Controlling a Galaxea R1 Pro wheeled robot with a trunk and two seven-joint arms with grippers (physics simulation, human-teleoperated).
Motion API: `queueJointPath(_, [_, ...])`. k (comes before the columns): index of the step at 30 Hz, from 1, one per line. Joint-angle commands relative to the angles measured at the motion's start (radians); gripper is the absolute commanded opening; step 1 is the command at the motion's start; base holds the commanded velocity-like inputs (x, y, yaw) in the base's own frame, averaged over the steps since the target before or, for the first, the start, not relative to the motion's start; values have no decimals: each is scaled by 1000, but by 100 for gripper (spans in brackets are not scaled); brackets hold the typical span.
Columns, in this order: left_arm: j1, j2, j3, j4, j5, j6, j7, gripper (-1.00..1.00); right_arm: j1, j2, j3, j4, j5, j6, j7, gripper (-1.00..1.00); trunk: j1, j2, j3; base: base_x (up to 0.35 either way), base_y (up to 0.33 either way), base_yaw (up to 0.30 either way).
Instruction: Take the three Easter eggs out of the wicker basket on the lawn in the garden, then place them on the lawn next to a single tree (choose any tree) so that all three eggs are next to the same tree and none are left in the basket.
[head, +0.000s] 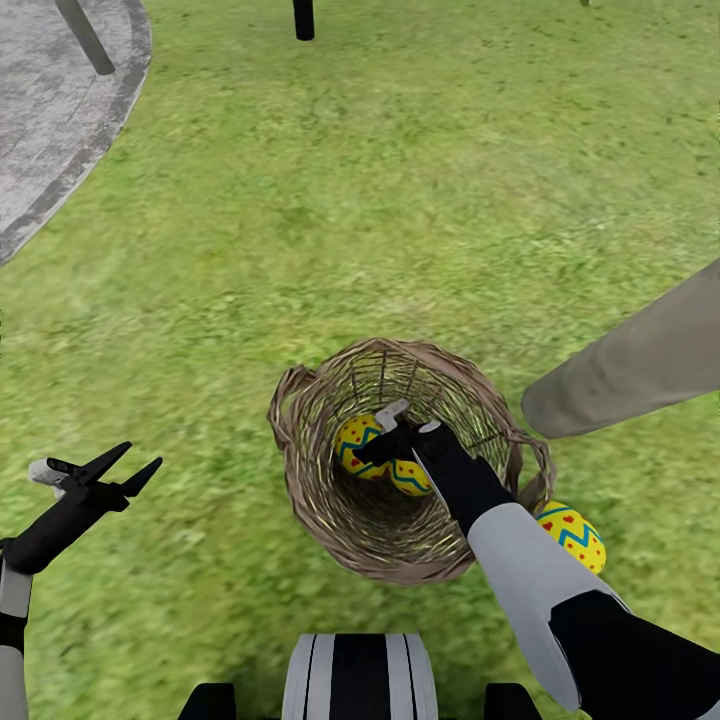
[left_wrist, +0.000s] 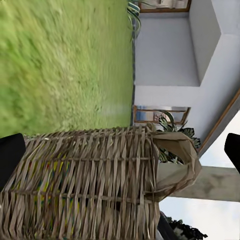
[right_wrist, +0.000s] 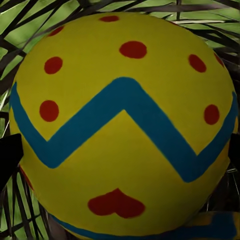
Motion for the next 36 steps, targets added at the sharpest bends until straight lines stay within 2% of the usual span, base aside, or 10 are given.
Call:
queueJointPath(1, [0,0,1,0,-2,11,-5,100,0,0,-1,45,26,0,3,-100,0,0,-1,0,0,0])
queueJointPath(12, [0,-1,-1,-2,-2,11,-5,100,0,0,-1,45,26,0,3,-100,-2,1,19,0,0,0])
queueJointPath(20, [0,-1,0,-2,-2,11,-5,100,0,0,-1,45,26,0,3,-100,-2,1,19,0,0,0])
queueJointPath(36, [0,-1,-1,-2,-3,11,-5,100,0,0,-1,45,26,0,3,-100,-9,5,81,0,0,0])
